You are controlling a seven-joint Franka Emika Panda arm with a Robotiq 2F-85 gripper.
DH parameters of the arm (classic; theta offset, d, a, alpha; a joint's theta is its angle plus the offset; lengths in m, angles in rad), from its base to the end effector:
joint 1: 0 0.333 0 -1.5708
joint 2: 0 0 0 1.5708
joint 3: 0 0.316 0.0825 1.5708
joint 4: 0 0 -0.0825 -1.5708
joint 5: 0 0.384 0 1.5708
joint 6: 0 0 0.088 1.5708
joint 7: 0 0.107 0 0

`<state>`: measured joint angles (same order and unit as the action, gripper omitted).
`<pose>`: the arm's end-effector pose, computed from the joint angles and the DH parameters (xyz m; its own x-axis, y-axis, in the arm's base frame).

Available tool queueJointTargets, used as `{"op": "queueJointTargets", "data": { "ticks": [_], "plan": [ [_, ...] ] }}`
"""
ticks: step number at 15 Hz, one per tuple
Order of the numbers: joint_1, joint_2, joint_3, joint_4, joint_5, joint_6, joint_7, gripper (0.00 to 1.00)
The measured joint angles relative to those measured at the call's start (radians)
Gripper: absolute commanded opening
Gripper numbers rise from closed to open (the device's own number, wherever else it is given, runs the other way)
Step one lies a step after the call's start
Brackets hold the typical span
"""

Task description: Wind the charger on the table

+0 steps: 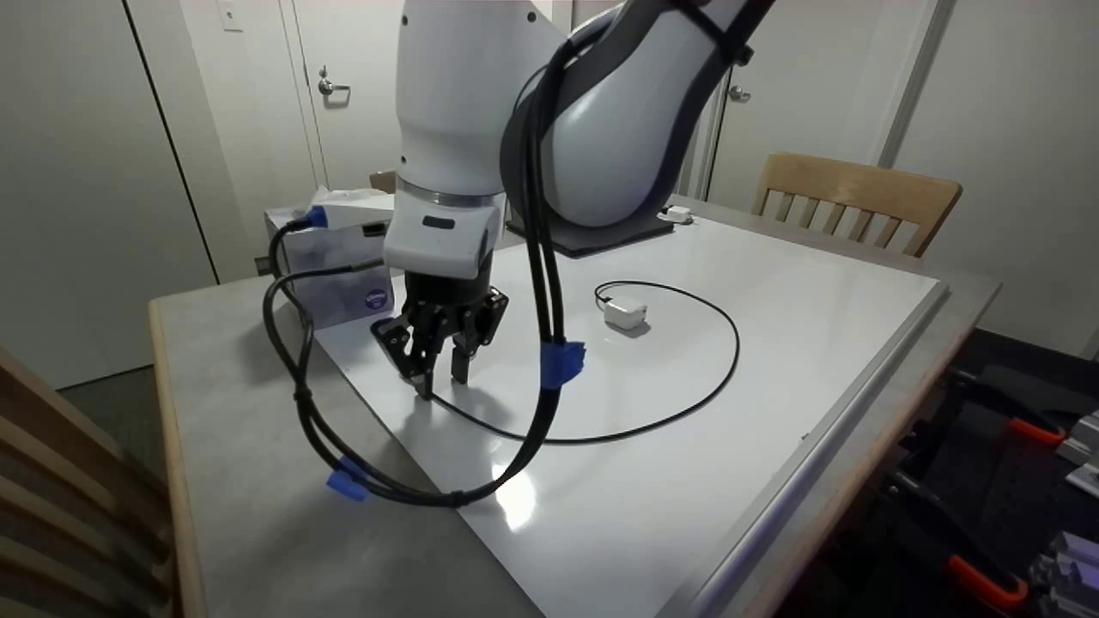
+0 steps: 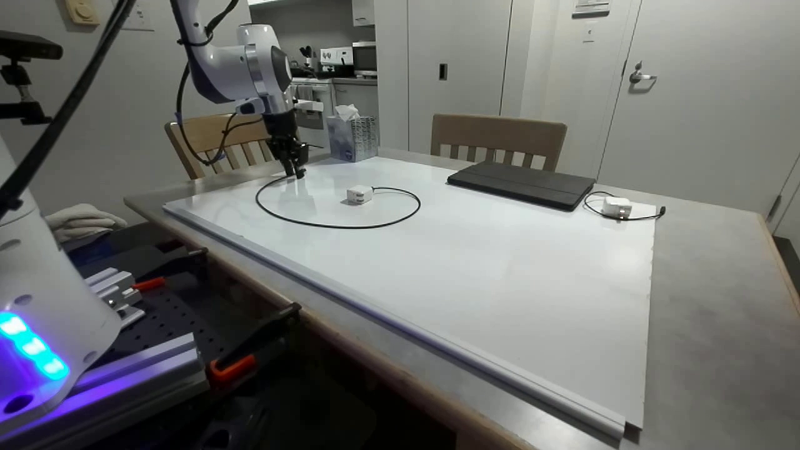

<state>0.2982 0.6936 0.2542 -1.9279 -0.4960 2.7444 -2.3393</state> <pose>0.5285 0.3415 0.1488 -0.9772 -0.1186 -0.1759 -0.1275 0.9910 0.0402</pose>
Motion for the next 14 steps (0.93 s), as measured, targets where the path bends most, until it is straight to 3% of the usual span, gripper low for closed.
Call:
{"op": "queueJointTargets", "data": {
  "ticks": [1,3,9,14],
  "plan": [
    [0.000,-0.002,-0.002,0.000,0.000,-0.006,0.000,0.04],
    [-0.001,-0.005,-0.006,0.000,0.000,-0.015,0.000,0.00],
    [-0.004,-0.007,-0.017,0.007,0.000,-0.025,-0.001,0.01],
    [0.000,-0.010,-0.078,0.058,-0.010,-0.020,0.029,0.01]
  ]
}}
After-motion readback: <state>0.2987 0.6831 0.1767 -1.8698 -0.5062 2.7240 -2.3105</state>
